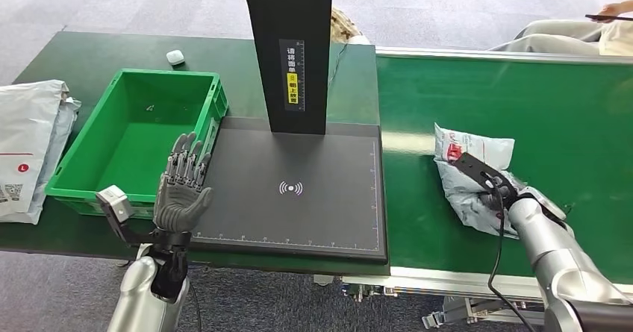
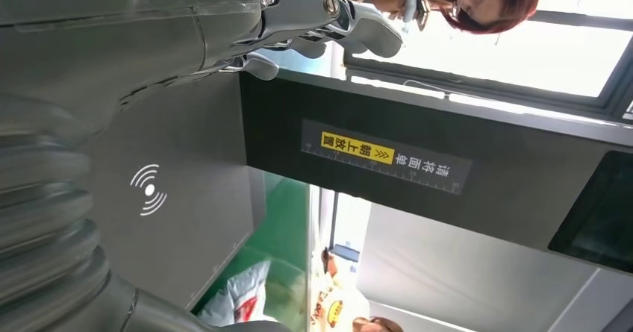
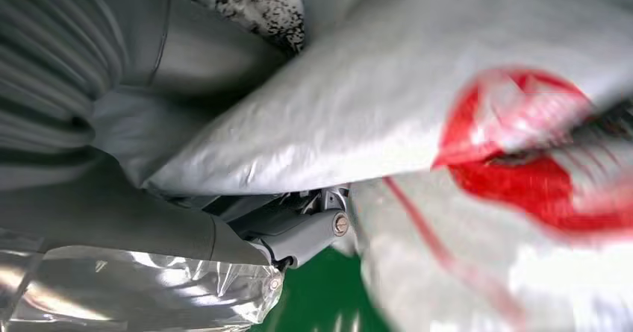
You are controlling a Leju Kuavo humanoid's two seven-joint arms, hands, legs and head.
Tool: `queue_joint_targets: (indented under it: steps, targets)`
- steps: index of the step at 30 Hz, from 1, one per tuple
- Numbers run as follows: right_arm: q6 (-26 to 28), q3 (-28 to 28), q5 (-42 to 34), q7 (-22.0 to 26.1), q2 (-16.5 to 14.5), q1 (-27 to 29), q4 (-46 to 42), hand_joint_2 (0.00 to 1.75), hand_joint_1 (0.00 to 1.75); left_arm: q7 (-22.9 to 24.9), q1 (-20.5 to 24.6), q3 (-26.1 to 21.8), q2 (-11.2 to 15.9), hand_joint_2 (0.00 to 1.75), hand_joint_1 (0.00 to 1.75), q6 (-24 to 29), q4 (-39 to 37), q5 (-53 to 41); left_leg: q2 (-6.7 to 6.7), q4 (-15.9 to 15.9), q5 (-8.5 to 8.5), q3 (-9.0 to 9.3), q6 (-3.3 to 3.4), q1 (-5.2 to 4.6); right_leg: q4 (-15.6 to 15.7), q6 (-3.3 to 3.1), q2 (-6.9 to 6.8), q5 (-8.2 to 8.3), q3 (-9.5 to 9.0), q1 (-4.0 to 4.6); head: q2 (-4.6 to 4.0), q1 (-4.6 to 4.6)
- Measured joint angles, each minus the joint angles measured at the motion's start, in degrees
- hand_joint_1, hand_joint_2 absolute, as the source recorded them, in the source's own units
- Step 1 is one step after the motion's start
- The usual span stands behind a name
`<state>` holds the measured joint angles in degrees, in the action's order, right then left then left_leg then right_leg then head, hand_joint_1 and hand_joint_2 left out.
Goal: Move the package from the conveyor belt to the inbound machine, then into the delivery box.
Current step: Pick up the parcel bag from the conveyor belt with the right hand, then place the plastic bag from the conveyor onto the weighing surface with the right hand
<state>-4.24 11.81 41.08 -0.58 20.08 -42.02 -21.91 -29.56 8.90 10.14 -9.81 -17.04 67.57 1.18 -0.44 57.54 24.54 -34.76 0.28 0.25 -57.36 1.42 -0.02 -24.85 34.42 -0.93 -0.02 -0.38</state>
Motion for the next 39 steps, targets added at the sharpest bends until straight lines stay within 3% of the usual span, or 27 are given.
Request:
queue_joint_targets:
  steps: [2, 4, 7, 9, 15, 20, 23, 27, 34, 36, 39]
  targets:
    - [8.0, -3.1, -6.5, 5.2, -1.3, 0.4, -1.2, 1.75, 1.75, 0.3, -1.0, -0.1, 0.0, 1.75, 0.00, 0.5, 1.3, 0.0, 0.01, 0.0, 0.00, 0.00, 0.00, 0.00, 0.0, 0.00, 0.01, 0.00, 0.02, 0.00, 0.00, 0.00]
    - [12.4, -7.2, -14.5, 11.9, -2.7, 1.1, -3.6, 1.75, 1.75, 0.5, -2.0, -0.1, 0.0, 1.75, 0.00, 1.0, 2.5, 0.1, -0.04, 0.0, 0.00, -0.01, 0.00, 0.01, 0.0, 0.01, -0.06, -0.03, 0.03, 0.01, 0.00, -0.01]
    - [12.9, -13.9, -27.5, 20.8, -4.4, 2.9, -8.3, 1.75, 1.75, 0.2, -2.6, 0.0, 0.0, 1.75, 0.00, 2.1, 3.0, 0.4, -0.18, 0.0, -0.01, -0.06, 0.01, 0.01, 0.0, 0.01, -0.22, -0.06, 0.03, 0.01, 0.00, -0.01]
    - [10.9, -17.9, -35.4, 24.2, -5.4, 4.1, -11.4, 1.75, 1.75, -0.3, -2.5, 0.2, 0.0, 1.75, 0.00, 2.6, 3.0, 0.8, -0.21, 0.0, -0.01, -0.07, 0.01, 0.01, 0.0, 0.01, -0.24, -0.07, 0.03, 0.01, 0.00, -0.01]
    - [7.0, -26.6, -56.1, 26.5, -9.0, 8.4, -21.1, 1.75, 1.75, -1.4, -1.5, 1.2, 0.0, 1.75, 0.00, 3.7, 2.5, 1.2, -0.21, 0.0, 0.00, -0.08, 0.01, 0.01, 0.0, 0.02, -0.24, -0.08, 0.03, 0.00, 0.00, 0.00]
    - [8.7, -27.7, -62.8, 28.5, -11.4, 12.7, -31.6, 1.75, 1.75, -1.7, -1.1, 1.5, 0.0, 1.75, 0.00, 4.6, 2.0, 1.5, -0.19, 0.0, 0.00, -0.07, 0.00, 0.01, 0.0, 0.01, -0.22, -0.08, 0.05, 0.00, 0.00, -0.01]
    - [10.7, -26.0, -60.3, 32.3, -12.0, 15.3, -38.3, 1.75, 1.75, -1.9, -1.2, 1.7, 0.0, 1.75, 0.00, 4.5, 2.0, 1.7, -0.15, 0.0, 0.01, -0.06, -0.02, 0.01, 0.0, 0.00, -0.14, -0.08, 0.07, 0.01, 0.00, 0.00]
    - [17.0, -19.5, -45.2, 39.5, -12.2, 18.9, -48.2, 1.75, 1.75, -2.1, -0.8, 2.3, 0.0, 1.75, 0.00, 3.6, 1.9, 1.6, -0.04, 0.0, 0.02, -0.04, -0.04, 0.01, 0.0, -0.01, 0.00, -0.08, 0.12, 0.01, 0.00, -0.01]
    - [36.0, -2.4, -19.7, 40.4, -11.4, 20.7, -59.9, 1.75, 1.75, -2.2, 1.8, 3.5, -0.1, 1.75, 0.00, 1.7, 0.2, 1.6, 0.04, 0.0, -0.01, -0.01, -0.08, 0.05, 0.0, -0.04, 0.05, -0.05, 0.12, 0.03, 0.00, -0.01]
    - [37.2, 3.0, -14.3, 39.9, -10.9, 20.4, -60.4, 1.75, 1.75, -2.3, 2.8, 3.9, -0.2, 1.75, 0.00, 1.2, -0.6, 1.6, 0.05, 0.0, -0.02, -0.01, -0.08, 0.05, 0.0, -0.05, 0.05, -0.04, 0.11, 0.03, 0.00, 0.00]
    - [31.3, 10.4, -7.2, 37.2, -10.2, 19.3, -59.2, 1.75, 1.75, -2.5, 3.6, 4.2, -0.2, 1.75, 0.00, 0.6, -1.6, 1.5, 0.06, 0.0, -0.02, -0.01, -0.08, 0.05, 0.0, -0.07, 0.06, -0.03, 0.10, 0.03, 0.00, -0.01]
